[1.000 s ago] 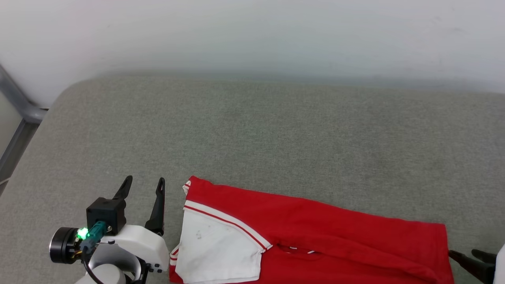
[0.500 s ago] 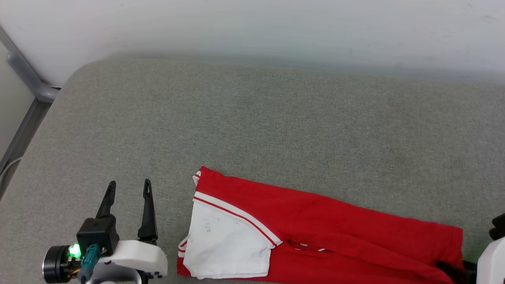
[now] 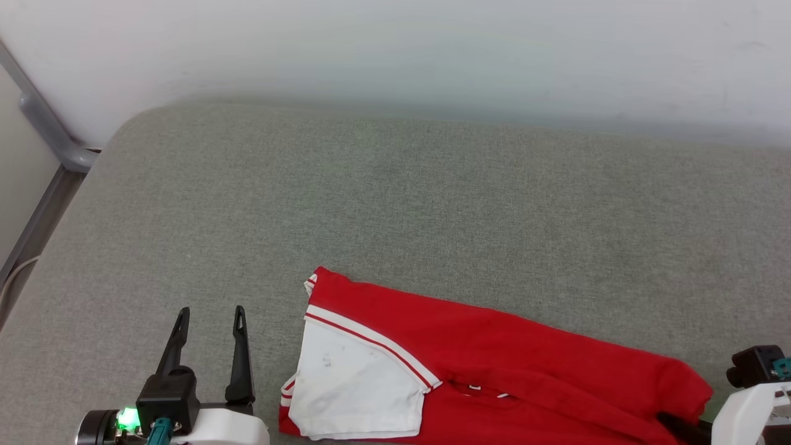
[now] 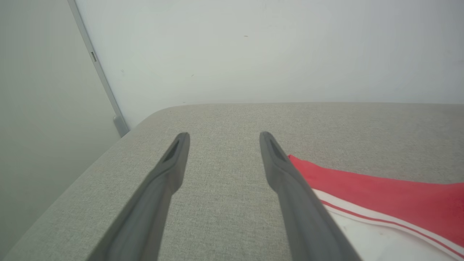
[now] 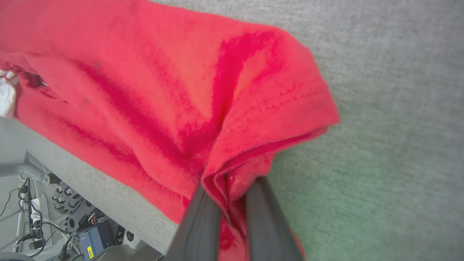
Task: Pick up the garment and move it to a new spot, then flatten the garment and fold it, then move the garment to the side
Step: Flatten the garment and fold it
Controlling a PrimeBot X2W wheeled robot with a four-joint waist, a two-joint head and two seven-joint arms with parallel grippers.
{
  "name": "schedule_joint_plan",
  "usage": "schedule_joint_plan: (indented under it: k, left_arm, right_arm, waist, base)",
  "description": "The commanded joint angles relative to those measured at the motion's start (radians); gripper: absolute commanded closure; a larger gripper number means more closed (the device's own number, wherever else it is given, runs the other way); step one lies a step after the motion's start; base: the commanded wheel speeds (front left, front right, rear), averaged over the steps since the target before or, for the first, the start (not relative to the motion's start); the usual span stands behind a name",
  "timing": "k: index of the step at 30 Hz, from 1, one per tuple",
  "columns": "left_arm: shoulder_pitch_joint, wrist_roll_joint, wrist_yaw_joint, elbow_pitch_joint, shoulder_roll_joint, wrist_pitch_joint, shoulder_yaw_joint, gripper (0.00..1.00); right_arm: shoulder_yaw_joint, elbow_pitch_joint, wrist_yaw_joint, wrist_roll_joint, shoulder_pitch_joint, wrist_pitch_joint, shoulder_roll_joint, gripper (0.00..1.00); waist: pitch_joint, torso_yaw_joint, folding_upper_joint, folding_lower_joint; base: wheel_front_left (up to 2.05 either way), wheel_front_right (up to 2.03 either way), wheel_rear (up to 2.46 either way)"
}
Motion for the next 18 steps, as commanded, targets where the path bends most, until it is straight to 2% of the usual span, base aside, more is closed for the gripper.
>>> schedule_joint_plan:
  k: [1, 8, 12, 18]
  left_arm:
    - [0.014, 0.018, -0.015, 0.003, -0.014, -0.004, 0.015, 0.00]
    - [0.038, 0.069, -0.062, 0.012, -0.054, -0.004, 0.064, 0.00]
    - [0.044, 0.094, -0.089, 0.019, -0.076, -0.004, 0.088, 0.00]
    - [0.060, 0.127, -0.122, 0.037, -0.096, -0.004, 0.112, 0.00]
  right_arm:
    - [0.006, 0.022, -0.001, 0.007, -0.004, -0.014, -0.012, 1.00]
    - [-0.018, 0.093, -0.001, 0.025, -0.025, -0.064, -0.071, 1.00]
    - [-0.034, 0.175, -0.001, 0.011, -0.045, -0.091, -0.112, 1.00]
    - [-0.033, 0.232, -0.001, 0.002, -0.062, -0.100, -0.132, 1.00]
  waist:
    - [-0.006, -0.003, 0.0000, 0.0000]
    - [-0.023, -0.009, 0.0000, 0.0000]
    - [-0.032, -0.012, 0.0000, 0.0000]
    - [-0.053, -0.017, 0.0000, 0.0000]
  base:
    - [0.00, 0.00, 0.00]
    - [0.00, 0.00, 0.00]
    - [0.00, 0.00, 0.00]
    - [0.00, 0.00, 0.00]
